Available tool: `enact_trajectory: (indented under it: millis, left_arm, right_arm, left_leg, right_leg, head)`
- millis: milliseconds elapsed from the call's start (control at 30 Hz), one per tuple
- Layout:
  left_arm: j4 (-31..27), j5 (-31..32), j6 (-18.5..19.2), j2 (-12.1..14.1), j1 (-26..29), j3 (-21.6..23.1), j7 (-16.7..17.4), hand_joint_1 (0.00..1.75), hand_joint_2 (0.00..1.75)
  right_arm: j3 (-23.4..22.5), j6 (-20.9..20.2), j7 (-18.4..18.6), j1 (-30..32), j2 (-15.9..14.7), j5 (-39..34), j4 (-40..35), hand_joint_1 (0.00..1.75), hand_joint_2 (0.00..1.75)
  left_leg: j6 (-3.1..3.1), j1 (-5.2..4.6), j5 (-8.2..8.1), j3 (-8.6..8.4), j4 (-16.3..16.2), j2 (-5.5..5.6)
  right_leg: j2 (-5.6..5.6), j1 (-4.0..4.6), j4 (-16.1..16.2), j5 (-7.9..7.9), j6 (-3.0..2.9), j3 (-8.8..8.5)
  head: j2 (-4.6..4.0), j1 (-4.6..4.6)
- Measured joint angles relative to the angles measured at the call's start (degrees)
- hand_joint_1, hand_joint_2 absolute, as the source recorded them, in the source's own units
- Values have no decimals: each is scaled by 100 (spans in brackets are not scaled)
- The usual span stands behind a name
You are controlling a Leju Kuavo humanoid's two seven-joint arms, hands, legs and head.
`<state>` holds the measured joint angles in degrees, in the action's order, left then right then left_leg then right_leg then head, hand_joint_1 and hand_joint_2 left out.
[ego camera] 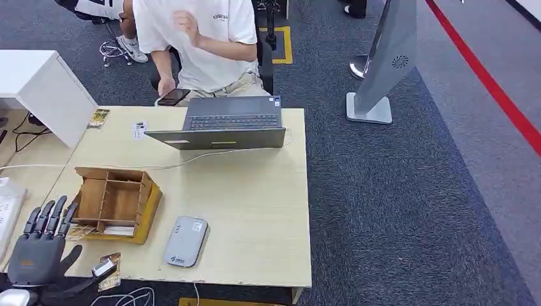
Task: Pass the card to the sensor for recognition and then transmit it.
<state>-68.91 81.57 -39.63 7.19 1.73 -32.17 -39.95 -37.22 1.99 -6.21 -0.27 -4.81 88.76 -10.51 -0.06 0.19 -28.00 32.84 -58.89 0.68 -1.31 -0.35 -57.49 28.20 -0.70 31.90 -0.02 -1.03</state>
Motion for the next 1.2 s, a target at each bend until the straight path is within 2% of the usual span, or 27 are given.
enact_trajectory:
  millis: [433, 467, 1200]
  left_arm:
    - [76, 57, 0, -90, -119, 2, 0, 0, 175]
    - [76, 55, 0, -96, -123, 2, 2, 175, 175]
    - [205, -238, -2, -103, -136, 39, 7, 175, 175]
  right_arm:
    - [92, 41, 26, 2, 0, 0, 2, 0, 175]
    - [98, 44, 26, 1, 0, 0, 2, 0, 175]
    - [192, 63, 0, 5, 0, 0, 9, 0, 175]
  left_leg:
    - [0, 0, 0, -1, 0, 0]
    - [0, 0, 0, -1, 0, 0]
    - [0, 0, 0, 0, 0, 0]
  right_leg:
    - [-1, 0, 0, 0, 0, 1]
    - [-1, 0, 0, 0, 0, 1]
    - [-1, 0, 0, 0, 0, 1]
  head:
    - [0, 2]
    - [0, 2]
    - [0, 2]
